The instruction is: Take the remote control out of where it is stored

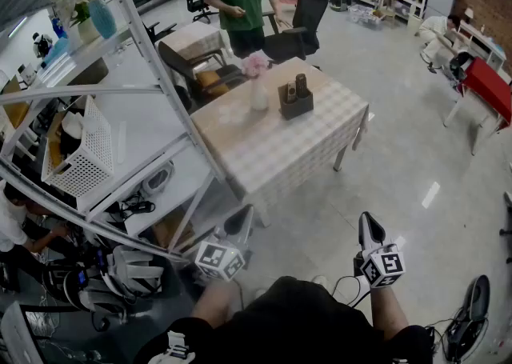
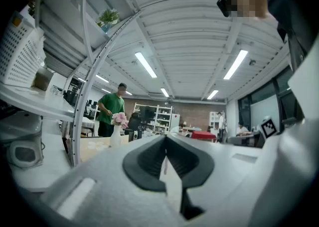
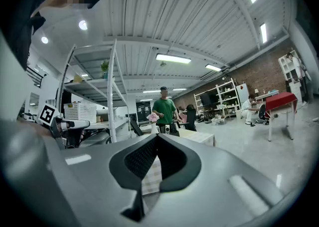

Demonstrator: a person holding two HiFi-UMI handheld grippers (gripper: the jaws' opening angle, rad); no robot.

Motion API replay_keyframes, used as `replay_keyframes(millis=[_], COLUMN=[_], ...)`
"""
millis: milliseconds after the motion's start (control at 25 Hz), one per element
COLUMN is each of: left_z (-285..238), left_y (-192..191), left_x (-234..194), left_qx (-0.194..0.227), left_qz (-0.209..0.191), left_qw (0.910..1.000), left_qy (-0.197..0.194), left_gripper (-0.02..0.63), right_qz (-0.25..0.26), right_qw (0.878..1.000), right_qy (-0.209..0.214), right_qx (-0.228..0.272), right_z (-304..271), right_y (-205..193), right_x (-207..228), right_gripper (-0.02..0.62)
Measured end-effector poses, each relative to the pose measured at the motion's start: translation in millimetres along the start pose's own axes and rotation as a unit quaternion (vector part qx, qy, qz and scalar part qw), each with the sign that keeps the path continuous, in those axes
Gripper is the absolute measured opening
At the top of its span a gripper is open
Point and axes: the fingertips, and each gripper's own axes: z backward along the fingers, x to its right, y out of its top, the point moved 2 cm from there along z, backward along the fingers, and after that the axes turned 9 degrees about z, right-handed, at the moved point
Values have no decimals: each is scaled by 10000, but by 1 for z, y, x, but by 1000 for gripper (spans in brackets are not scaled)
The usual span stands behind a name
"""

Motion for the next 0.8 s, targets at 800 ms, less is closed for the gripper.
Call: replay_keyframes(millis=[800], left_z=[-30], left_y=[-8], left_x=[27], left_qx=[-60], left_qz=[-127], left_qw=[9999], left_qy=[60], left_gripper=[2], right_qz=[-171], right_qw=[9993], right_qy=[317], right_qx=[34], right_z=[-2], right_y=[-8], right_x=[29], right_gripper=[5])
